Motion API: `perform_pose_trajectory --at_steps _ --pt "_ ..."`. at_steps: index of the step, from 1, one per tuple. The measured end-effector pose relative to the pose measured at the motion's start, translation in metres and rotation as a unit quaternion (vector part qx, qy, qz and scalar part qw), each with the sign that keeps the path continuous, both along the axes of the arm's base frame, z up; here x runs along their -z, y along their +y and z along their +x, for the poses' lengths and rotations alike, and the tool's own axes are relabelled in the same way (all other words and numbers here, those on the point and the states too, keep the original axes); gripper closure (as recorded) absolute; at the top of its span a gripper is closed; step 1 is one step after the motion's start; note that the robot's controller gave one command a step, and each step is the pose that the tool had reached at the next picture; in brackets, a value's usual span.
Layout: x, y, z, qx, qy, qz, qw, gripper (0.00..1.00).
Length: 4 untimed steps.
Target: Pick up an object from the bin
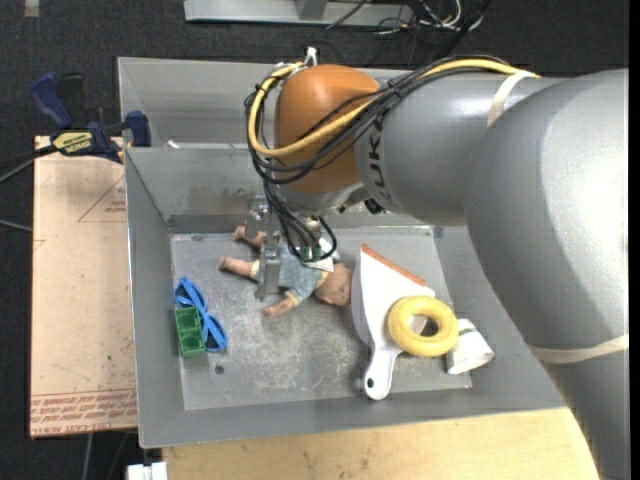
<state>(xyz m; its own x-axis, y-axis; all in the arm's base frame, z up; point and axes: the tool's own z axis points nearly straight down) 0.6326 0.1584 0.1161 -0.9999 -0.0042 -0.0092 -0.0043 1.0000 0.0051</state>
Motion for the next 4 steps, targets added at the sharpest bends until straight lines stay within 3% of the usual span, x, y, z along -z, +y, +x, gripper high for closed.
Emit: perform_pose_trajectory --at_steps 1,2,3,4 --pt "0.012 -0.023 -0.017 -0.09 0.0071 -0.001 0.996 1.0" --pt "0.012 -0.023 -0.017 -0.09 0.0071 -0.001 0.996 1.0" --pt "-0.02 -0.024 -0.019 -0.096 0.0121 -0.002 0.9954 1.0" --pt "-0.043 -0.034 -0.007 -0.095 -0.0018 0.0 0.9955 1.0"
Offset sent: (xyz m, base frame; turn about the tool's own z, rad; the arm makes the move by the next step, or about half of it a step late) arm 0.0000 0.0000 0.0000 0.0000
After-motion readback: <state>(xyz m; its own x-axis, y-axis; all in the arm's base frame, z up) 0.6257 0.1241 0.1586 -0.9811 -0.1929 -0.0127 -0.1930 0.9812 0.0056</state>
